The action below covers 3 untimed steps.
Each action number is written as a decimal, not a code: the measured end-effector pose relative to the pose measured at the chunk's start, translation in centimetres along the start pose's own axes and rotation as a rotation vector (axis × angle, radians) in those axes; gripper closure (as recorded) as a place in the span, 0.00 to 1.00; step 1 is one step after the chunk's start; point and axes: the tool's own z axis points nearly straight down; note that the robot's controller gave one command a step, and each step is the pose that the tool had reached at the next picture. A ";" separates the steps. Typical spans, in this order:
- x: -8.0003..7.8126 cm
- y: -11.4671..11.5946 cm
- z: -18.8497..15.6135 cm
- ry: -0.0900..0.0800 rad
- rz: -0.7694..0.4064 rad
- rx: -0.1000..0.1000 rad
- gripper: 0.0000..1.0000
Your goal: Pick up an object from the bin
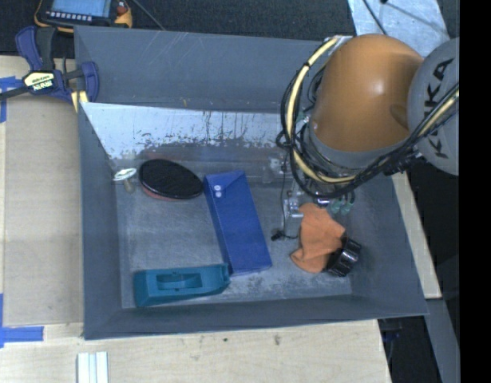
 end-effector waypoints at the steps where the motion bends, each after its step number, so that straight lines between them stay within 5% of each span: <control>1: -0.1 0.0 -0.5 -0.009 0.001 -0.001 0.00; 2: -0.6 -3.9 -1.4 -0.008 0.025 -0.002 0.00; 3: -1.2 -7.5 -1.4 -0.012 0.205 0.001 0.00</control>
Offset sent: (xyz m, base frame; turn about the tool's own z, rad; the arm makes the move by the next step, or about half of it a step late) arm 0.0209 -0.1808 0.0452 0.1292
